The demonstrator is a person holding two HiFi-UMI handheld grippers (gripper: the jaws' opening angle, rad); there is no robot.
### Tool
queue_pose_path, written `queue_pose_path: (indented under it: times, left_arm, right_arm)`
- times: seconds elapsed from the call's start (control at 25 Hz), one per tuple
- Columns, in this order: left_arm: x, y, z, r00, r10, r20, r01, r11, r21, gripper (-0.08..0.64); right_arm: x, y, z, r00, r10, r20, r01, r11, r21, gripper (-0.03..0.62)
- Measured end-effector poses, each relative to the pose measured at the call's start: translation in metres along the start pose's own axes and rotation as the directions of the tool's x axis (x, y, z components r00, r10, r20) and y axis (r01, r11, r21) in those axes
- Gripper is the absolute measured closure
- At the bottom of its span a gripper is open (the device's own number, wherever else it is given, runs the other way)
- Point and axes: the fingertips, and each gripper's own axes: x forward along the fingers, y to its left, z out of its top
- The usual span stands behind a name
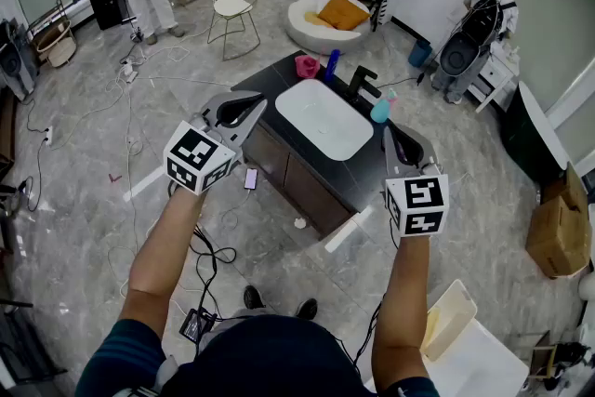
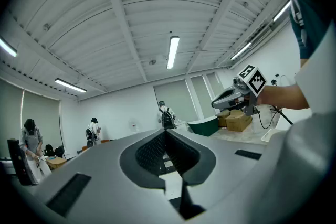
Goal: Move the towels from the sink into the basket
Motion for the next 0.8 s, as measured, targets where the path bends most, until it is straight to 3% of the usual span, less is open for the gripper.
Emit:
queue_pose_path:
  times: [0.8]
  left_arm:
    - [-0.004,0.022,-0.027,0.999,-0.047,-0.008,0.047,0.999,-0.02,0.554]
  right_arm:
    - [0.026,0.027,-0.005,1.0,-0.012,-0.006,0.013,0.999,0.044,0.583]
